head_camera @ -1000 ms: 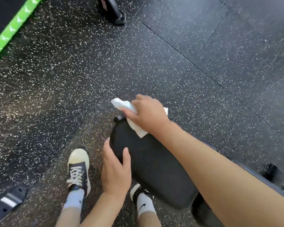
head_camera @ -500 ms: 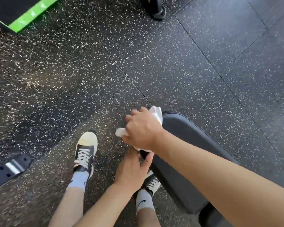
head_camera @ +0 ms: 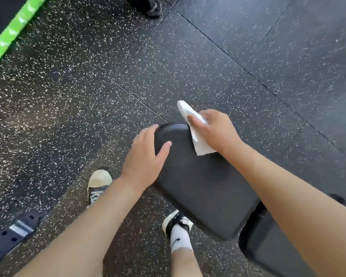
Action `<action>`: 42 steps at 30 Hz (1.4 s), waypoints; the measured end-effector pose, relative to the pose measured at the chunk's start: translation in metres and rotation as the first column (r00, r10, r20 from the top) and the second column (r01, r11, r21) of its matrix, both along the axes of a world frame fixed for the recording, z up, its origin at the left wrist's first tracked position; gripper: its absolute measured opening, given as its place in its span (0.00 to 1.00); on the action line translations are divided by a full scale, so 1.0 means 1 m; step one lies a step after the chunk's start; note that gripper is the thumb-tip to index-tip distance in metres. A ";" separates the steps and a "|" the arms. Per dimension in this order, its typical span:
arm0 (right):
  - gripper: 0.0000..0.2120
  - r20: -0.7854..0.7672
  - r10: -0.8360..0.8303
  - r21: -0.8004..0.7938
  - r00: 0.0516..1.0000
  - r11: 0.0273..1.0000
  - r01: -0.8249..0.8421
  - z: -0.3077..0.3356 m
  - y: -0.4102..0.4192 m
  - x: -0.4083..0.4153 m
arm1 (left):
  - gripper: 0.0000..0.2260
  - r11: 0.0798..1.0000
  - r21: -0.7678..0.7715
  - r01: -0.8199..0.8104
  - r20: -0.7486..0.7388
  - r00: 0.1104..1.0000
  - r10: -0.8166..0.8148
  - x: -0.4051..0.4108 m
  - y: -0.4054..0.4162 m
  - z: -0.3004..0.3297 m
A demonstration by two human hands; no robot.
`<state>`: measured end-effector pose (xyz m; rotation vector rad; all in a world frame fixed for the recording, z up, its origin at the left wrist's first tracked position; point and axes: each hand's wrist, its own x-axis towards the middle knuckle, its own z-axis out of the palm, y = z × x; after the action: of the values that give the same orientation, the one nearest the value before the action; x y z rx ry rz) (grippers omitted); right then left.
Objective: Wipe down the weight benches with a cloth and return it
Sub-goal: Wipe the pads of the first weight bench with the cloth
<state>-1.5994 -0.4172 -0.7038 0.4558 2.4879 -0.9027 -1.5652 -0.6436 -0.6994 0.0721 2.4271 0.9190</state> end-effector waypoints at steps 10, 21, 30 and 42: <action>0.25 -0.318 -0.046 0.284 0.947 0.949 0.141 0.007 0.094 0.127 | 0.20 0.641 -0.410 0.650 -0.113 0.661 -0.742 -0.026 0.142 0.002; 0.20 -0.276 -0.345 0.222 0.897 0.885 0.409 -0.010 0.118 0.149 | 0.19 0.510 -0.390 0.767 -0.148 0.494 -0.857 -0.007 0.202 -0.006; 0.19 -0.244 -0.489 0.125 0.837 0.840 0.528 -0.021 0.122 0.132 | 0.10 0.491 -0.405 0.772 -0.191 0.454 -0.870 -0.009 0.202 -0.015; 0.20 -0.367 -0.626 0.399 0.687 0.561 0.725 -0.008 0.071 0.163 | 0.20 0.499 -0.386 0.776 -0.247 0.435 -0.866 -0.008 0.197 -0.018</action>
<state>-1.4360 -0.3465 -0.7119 1.7011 2.7276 -0.4833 -1.5736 -0.4469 -0.7177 1.4058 2.3296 0.1451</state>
